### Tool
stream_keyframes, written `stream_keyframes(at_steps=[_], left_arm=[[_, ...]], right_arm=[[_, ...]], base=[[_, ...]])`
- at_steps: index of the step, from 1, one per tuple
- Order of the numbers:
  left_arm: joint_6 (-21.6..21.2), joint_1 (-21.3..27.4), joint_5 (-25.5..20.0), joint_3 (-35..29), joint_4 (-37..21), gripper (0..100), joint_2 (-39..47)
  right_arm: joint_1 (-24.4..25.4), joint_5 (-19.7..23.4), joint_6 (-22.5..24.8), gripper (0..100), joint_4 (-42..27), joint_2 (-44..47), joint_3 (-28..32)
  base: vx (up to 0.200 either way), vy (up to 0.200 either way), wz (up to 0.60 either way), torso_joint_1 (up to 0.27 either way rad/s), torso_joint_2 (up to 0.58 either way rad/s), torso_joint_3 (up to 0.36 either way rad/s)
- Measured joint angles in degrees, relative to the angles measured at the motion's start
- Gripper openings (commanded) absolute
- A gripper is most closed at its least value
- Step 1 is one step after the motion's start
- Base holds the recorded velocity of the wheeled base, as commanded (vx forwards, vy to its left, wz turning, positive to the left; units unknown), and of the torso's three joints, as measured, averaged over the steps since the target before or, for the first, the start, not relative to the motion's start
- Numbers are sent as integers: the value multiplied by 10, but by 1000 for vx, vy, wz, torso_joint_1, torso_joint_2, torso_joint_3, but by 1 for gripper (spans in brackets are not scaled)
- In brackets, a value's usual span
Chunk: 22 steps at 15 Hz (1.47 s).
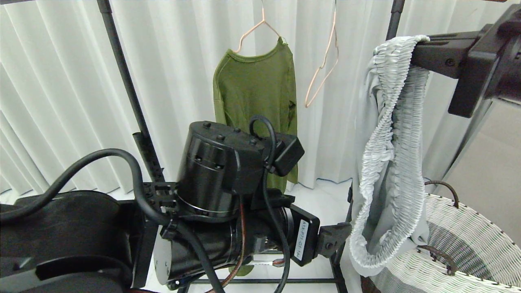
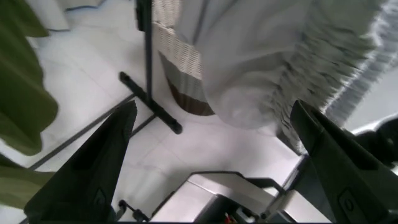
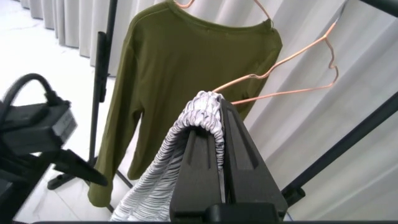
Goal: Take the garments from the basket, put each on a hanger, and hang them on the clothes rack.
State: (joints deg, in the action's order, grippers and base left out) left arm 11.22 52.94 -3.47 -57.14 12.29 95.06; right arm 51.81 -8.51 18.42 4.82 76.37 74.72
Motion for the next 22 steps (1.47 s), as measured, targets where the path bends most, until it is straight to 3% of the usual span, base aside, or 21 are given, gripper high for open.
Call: stream_keyframes(at_steps=[4,7,15,22], left_arm=[[-1,0,-27,45,-1,100,-41],[4,0,-38,40,0,100,-59],[15,-13,10,-5,29,100,28],[17,-13,43,45,31,100,46]], right_arm=[[0,0,1,0,-1,1,0],[0,1,1,0,-1,1,0],[6,-1,2,0,-3,-9,-2],[6,-2,2,0,-6,-14,-1]], base=[[0,0,0,0,0,0],[0,0,0,0,0,0],[0,0,0,0,0,0],[0,0,0,0,0,0]])
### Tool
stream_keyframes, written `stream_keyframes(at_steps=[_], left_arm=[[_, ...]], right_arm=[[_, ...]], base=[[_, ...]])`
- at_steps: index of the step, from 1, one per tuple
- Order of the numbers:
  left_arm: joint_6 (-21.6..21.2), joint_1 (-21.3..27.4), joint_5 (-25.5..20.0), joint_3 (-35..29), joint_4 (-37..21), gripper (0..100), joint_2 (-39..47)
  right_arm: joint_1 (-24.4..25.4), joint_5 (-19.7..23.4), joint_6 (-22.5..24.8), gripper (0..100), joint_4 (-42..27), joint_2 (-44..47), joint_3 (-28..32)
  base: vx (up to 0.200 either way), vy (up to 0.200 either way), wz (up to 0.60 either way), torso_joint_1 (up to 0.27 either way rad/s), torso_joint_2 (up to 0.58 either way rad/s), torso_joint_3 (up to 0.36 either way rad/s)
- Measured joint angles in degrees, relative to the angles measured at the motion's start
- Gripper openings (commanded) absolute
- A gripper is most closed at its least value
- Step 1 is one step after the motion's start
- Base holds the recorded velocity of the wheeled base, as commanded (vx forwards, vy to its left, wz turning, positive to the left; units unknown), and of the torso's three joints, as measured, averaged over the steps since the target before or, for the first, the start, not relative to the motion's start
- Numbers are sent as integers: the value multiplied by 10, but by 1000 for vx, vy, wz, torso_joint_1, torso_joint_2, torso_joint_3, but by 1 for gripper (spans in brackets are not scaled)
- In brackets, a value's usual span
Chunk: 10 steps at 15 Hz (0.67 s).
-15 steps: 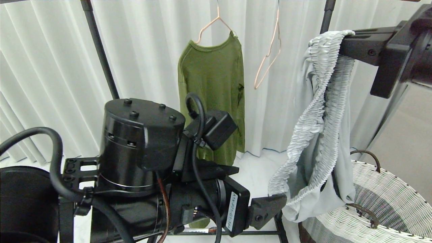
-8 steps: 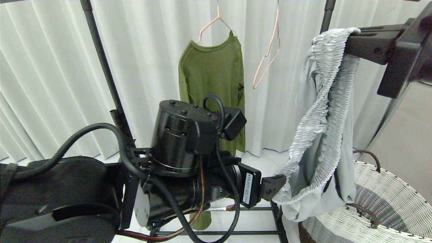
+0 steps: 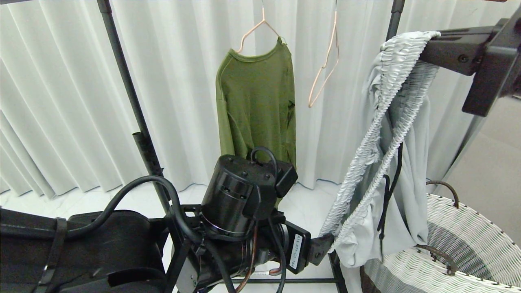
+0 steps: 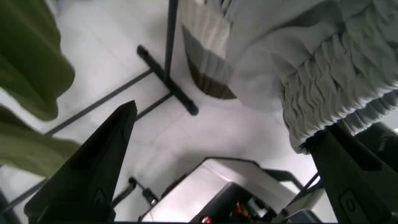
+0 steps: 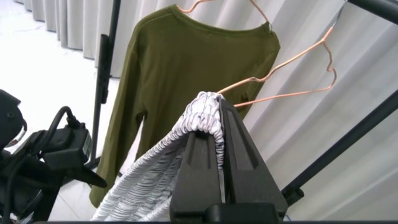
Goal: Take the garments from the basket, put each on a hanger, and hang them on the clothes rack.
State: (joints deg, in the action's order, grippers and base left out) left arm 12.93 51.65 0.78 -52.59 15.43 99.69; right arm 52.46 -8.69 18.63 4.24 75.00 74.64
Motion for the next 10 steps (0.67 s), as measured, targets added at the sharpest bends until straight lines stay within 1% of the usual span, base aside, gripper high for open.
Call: stream_keyframes(at_steps=[1,5,7,8,10], left_arm=[[0,0,0,0,0,0,0],[-1,0,1,3,0,0,-3],[-10,3,7,3,9,0,-11],[-17,7,17,4,18,0,-15],[-57,10,80,11,45,0,-26]], right_arm=[[0,0,0,0,0,0,0],[0,0,1,0,0,-3,-3],[-1,-1,0,0,-1,-7,-10],[-1,-1,0,0,0,-9,-15],[-2,-1,-1,0,1,-14,-28]], base=[[0,0,0,0,0,0],[0,0,0,0,0,0],[0,0,0,0,0,0],[0,0,0,0,0,0],[0,0,0,0,0,0]])
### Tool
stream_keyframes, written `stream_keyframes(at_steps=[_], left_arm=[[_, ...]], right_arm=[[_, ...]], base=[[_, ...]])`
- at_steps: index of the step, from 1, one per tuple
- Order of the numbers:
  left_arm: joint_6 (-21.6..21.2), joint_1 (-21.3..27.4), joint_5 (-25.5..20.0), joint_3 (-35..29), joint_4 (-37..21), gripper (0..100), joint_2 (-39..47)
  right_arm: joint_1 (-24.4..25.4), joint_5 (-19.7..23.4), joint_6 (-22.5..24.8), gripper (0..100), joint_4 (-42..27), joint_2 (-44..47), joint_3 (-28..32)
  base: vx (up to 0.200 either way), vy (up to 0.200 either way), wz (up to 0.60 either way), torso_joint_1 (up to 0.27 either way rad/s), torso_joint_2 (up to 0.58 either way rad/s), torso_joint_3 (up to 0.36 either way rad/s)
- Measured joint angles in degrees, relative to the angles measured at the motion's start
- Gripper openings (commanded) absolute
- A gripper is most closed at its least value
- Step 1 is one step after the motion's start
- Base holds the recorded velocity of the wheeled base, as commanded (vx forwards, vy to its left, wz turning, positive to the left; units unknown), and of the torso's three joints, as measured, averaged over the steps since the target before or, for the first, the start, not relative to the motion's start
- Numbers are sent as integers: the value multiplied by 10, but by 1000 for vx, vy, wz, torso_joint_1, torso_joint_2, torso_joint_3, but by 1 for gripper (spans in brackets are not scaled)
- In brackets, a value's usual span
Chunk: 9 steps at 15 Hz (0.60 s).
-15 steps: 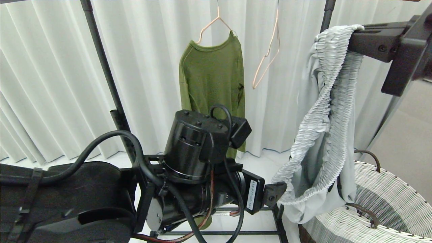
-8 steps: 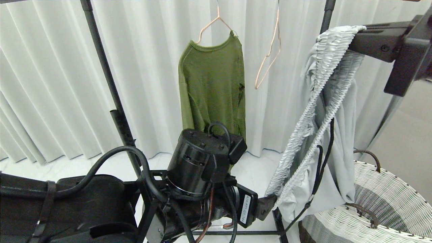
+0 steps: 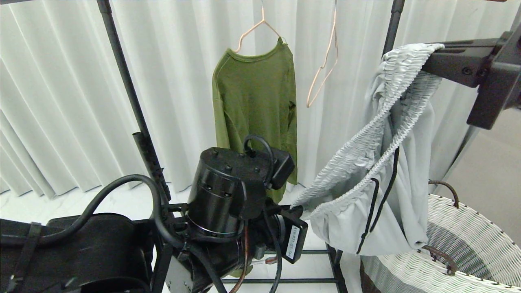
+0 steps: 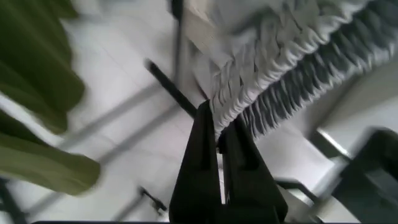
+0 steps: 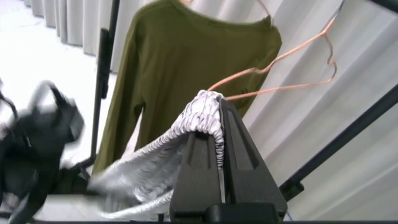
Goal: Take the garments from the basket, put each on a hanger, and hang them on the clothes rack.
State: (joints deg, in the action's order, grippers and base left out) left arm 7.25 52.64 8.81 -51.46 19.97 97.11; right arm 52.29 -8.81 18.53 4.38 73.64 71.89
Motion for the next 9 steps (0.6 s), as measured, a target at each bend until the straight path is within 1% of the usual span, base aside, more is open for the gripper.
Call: stream_keyframes(at_steps=[2,4,5,6,9], left_arm=[[-11,-3,44,-6,8,0,-20],[-12,-19,83,-44,8,0,-39],[-12,-29,106,-80,1,0,-46],[-13,-42,126,-127,-17,0,-51],[-15,-84,152,-290,-105,0,-59]], right_arm=[[0,-1,0,0,2,-5,-8],[0,-2,0,0,4,-9,-8],[0,-2,1,0,4,-10,-5],[0,-2,2,0,4,-9,3],[-13,-1,4,0,4,-7,36]], base=[[0,0,0,0,0,0],[0,0,0,0,0,0],[0,0,0,0,0,0],[0,0,0,0,0,0],[0,0,0,0,0,0]])
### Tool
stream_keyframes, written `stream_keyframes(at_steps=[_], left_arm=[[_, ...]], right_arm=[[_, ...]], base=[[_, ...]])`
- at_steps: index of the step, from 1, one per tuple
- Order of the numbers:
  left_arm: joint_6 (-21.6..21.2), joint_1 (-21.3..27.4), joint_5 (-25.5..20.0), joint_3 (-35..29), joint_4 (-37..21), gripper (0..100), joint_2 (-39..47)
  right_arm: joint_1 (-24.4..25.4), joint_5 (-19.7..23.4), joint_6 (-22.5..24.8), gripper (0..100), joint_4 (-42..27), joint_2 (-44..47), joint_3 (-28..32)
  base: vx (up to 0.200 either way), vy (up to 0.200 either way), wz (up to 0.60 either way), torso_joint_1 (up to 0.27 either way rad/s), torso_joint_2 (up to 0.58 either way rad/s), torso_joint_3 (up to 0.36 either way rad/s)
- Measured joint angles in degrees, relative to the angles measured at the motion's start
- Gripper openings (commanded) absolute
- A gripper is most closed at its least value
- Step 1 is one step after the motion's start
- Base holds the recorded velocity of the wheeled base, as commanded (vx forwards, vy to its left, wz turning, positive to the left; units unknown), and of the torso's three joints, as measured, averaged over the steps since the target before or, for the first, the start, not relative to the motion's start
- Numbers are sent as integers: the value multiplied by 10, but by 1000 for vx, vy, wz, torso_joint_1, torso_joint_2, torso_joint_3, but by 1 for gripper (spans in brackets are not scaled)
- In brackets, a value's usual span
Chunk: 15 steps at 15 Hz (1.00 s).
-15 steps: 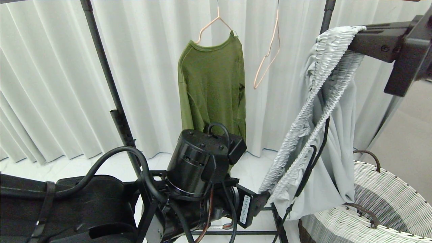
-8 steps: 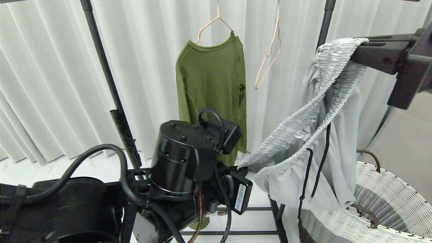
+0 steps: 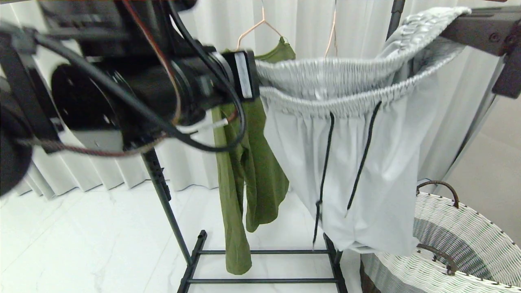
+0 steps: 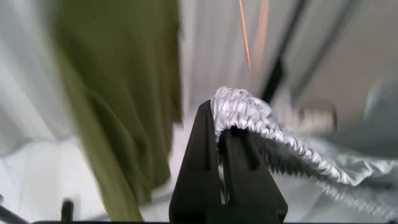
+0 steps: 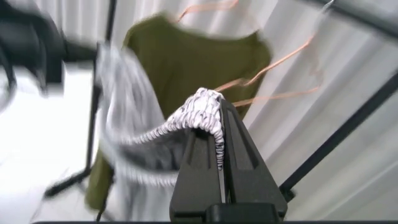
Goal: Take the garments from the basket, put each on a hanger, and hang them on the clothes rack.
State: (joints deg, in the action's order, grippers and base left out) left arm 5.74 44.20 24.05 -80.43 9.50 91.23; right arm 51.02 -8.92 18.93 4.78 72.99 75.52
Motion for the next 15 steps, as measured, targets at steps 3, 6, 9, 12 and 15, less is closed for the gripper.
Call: stream_keyframes(at_steps=[3,6,9,12,15], left_arm=[[-24,-24,8,-196,-132,0,4],[-53,-31,44,-301,-239,0,13],[-57,-16,139,-312,-244,0,29],[-56,-7,146,-304,-243,0,30],[-45,21,149,-253,-242,0,27]], right_arm=[[-39,1,17,0,-4,12,66],[-82,3,27,0,-4,32,102],[-89,2,30,0,-1,50,108],[-90,0,36,0,0,59,93],[-91,-1,34,0,0,62,60]], base=[[0,0,0,0,0,0],[0,0,0,0,0,0],[0,0,0,0,0,0],[0,0,0,0,0,0],[0,0,0,0,0,0]])
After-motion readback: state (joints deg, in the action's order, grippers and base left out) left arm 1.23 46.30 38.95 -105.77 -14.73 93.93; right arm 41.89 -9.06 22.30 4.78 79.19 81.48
